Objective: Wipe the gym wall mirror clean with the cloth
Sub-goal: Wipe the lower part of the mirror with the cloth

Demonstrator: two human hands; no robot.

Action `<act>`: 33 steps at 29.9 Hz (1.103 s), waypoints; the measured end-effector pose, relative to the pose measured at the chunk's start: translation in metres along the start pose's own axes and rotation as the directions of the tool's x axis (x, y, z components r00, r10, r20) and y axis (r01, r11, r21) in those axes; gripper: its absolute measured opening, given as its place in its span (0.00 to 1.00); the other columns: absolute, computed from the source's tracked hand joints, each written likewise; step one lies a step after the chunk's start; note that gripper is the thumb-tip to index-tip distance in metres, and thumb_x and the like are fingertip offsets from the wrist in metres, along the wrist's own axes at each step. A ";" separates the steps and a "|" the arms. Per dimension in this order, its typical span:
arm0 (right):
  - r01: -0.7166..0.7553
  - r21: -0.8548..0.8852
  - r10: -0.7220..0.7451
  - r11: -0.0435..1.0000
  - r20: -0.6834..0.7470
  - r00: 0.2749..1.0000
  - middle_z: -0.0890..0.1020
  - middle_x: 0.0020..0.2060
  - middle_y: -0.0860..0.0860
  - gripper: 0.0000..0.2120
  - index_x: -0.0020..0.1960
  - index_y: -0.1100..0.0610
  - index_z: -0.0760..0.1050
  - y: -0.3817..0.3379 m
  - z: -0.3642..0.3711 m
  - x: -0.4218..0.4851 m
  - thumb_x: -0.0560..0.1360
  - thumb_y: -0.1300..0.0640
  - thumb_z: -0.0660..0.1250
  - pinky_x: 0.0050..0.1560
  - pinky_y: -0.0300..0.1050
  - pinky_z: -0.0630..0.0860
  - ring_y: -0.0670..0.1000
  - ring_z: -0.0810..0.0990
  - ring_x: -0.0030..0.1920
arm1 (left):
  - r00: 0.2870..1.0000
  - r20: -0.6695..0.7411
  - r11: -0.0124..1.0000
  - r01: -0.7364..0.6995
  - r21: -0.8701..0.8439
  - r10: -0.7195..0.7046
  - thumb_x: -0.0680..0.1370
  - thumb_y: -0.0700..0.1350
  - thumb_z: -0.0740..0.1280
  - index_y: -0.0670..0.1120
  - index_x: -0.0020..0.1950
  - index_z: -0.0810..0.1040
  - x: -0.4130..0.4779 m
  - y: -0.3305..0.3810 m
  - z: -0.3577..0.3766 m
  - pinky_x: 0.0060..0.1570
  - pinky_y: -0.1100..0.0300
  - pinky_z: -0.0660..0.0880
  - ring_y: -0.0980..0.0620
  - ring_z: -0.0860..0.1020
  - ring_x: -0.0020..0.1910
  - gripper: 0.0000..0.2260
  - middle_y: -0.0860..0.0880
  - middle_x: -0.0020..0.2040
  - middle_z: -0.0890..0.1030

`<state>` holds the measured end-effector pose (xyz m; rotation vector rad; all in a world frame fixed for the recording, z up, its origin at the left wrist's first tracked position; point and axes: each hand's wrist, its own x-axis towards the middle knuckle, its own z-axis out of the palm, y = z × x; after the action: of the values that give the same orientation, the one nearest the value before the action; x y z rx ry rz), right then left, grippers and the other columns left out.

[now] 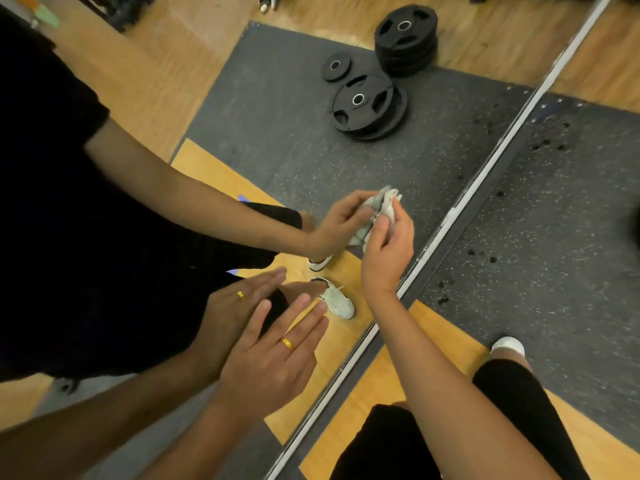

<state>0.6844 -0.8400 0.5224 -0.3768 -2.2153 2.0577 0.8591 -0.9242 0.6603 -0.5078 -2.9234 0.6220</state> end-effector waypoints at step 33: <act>-0.185 -0.093 0.187 0.978 0.016 0.982 0.82 0.65 0.54 0.19 0.75 0.56 0.73 0.027 0.001 0.065 0.86 0.55 0.58 0.63 0.45 0.72 0.55 0.79 0.64 | 0.982 0.191 0.991 0.037 -0.132 -0.011 0.82 0.46 0.60 0.46 0.69 0.81 0.093 0.005 0.020 0.79 0.43 0.53 0.43 0.71 0.75 0.18 0.48 0.72 0.77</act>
<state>0.6241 -0.8236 0.4889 -0.5916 -2.3777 2.0631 0.7702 -0.8953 0.6438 -0.4494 -3.1631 0.4976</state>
